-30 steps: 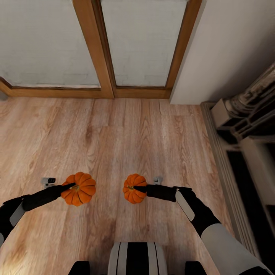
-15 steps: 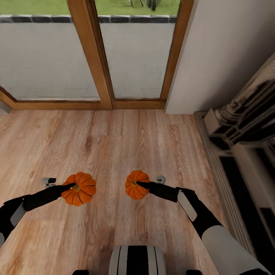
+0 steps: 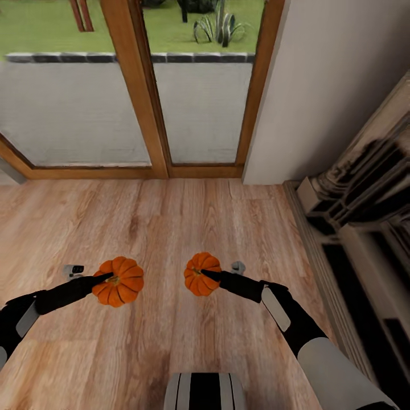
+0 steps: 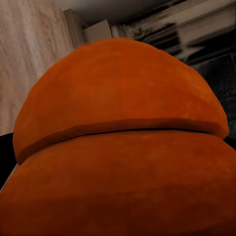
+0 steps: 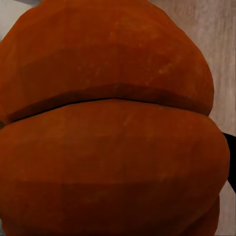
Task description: Place each of the two pumpkins and all three candles from the living room inside a cabinet in the living room (use any cabinet), then make sure every cabinet is closed, and position the cauldron so it is next to a table in the living room.
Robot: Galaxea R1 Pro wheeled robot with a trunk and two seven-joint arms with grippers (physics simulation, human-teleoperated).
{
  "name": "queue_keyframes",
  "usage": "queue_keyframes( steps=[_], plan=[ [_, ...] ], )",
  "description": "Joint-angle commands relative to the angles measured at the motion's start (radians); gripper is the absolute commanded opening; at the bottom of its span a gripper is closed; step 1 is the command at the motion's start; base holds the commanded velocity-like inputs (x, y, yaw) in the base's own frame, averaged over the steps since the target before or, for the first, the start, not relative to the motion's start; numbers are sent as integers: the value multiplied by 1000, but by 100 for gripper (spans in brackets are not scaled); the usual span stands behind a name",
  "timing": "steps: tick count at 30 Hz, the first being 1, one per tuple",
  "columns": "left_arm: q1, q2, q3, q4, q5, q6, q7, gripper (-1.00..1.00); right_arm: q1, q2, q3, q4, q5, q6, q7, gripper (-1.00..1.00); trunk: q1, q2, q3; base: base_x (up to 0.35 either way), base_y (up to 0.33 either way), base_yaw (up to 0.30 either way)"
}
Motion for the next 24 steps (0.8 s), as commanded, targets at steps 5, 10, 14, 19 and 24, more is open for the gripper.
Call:
queue_keyframes(
  steps=[5, 10, 14, 19, 24],
  plan=[
    [0, 2, 1, 0, 0, 11, -6, -100, 0, -4, -1, 1, -7, 7, -2, -100, -2, 1, 25, 0, 0, 223],
    [0, 4, 3, 0, 0, 11, -9, -100, 0, -2, -1, 1, -6, 7, -2, -100, -5, 2, 49, 0, 0, 248],
    [0, 6, 4, 0, 0, 11, -9, -100, 0, 0, 0, 1, -6, 7, -2, -100, -6, 3, 68, 0, 0, 250],
    [0, 7, 5, 0, 0, 10, -9, -100, 0, 3, 0, 1, -5, 7, -2, -100, -9, 4, 92, 0, 0, 250],
    [0, 7, 5, 0, 0, 11, -9, -100, 0, 3, 0, 1, -6, 7, -2, -100, -11, 5, 117, 0, 0, 250]
  ],
)
